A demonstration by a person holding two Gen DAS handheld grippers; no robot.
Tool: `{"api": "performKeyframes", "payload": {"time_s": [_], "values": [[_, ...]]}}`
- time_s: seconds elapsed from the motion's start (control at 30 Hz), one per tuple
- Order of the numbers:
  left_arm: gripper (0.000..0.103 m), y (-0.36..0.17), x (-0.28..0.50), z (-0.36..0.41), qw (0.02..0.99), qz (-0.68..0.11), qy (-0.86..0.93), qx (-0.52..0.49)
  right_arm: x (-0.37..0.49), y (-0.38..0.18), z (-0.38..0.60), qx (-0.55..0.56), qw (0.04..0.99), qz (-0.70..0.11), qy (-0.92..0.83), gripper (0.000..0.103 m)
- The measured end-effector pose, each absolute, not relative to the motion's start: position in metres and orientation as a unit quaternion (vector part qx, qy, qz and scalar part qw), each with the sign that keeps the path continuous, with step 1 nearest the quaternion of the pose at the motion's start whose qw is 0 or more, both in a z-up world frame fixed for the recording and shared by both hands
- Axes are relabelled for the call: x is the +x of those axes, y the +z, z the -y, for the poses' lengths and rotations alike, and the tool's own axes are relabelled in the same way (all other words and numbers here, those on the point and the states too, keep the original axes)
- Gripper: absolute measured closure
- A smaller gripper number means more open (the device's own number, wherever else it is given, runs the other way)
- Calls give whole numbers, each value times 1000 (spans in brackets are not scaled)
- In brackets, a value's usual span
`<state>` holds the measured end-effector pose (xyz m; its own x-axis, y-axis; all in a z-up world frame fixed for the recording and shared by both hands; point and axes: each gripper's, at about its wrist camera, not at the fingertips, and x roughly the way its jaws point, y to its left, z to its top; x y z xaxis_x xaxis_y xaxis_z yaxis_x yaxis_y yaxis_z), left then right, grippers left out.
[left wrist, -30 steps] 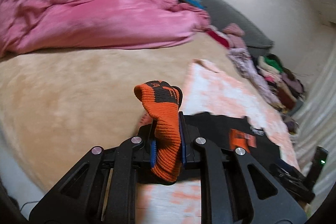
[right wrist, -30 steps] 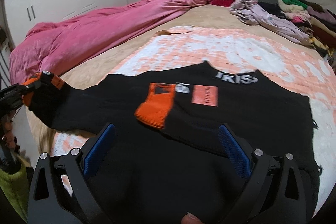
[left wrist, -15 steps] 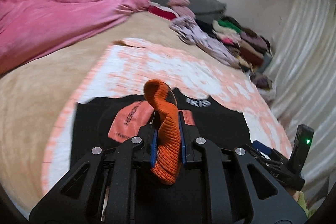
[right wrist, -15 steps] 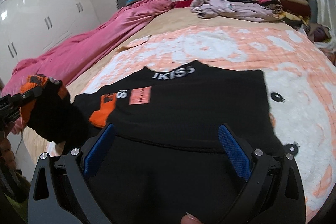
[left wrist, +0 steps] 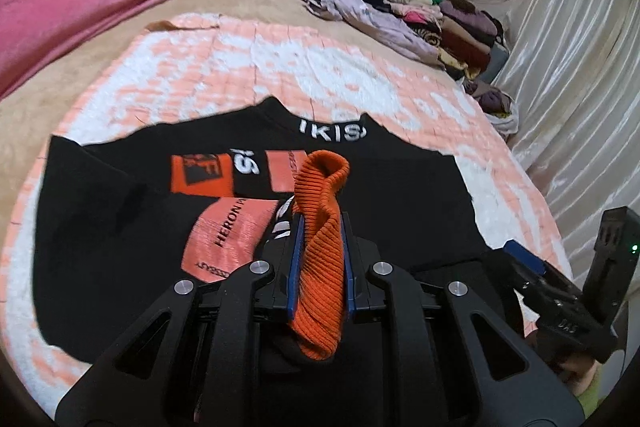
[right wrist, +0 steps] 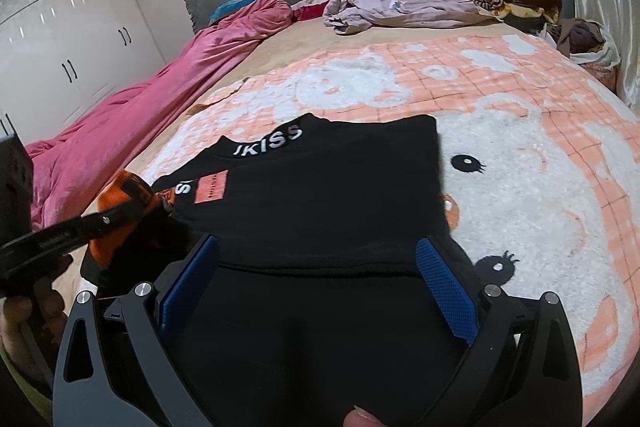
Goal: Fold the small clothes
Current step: 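Fold the sleeve across the shirt body with the left tool and release, then grasp the folded orange cuff with the right tool and hold it above the shirt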
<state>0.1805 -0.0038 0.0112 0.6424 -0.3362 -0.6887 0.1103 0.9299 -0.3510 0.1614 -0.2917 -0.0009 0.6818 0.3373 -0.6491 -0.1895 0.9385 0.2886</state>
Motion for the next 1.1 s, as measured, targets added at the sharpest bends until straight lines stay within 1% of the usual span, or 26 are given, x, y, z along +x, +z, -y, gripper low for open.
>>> {"api": "performKeyframes", "payload": {"time_s": [0.07, 0.13, 0.23, 0.37, 0.47, 0.53, 0.67, 0.73, 0.9, 0.93, 0.97, 1.1], "values": [[91, 6, 182, 8, 891, -408, -138, -145, 162, -2, 295, 100, 912, -373, 140, 5], [83, 2, 181, 12, 884, -412, -160, -155, 163, -4, 297, 102, 911, -375, 137, 5], [74, -2, 178, 14, 876, -412, -186, -165, 164, -4, 297, 101, 911, -376, 135, 5], [72, 5, 166, 0, 886, -385, -181, -186, 166, -6, 291, 95, 909, -380, 139, 5], [67, 14, 154, -19, 908, -357, -137, -171, 168, -10, 276, 87, 904, -389, 153, 5], [61, 18, 146, -31, 923, -343, -94, -149, 168, -14, 262, 83, 898, -397, 169, 5], [58, 19, 138, -50, 933, -334, -47, -126, 165, -21, 229, 69, 883, -415, 208, 5], [53, 19, 136, -57, 935, -332, -35, -120, 163, -24, 213, 67, 875, -424, 226, 5], [51, 17, 132, -72, 939, -323, -11, -120, 165, -29, 186, 67, 862, -437, 249, 5], [50, 16, 131, -76, 939, -321, -5, -120, 166, -30, 182, 70, 859, -440, 251, 11], [50, 16, 130, -81, 940, -318, 1, -123, 168, -32, 178, 71, 858, -442, 253, 27], [48, 17, 127, -95, 941, -307, 15, -139, 174, -39, 163, 65, 851, -452, 259, 55]]}}
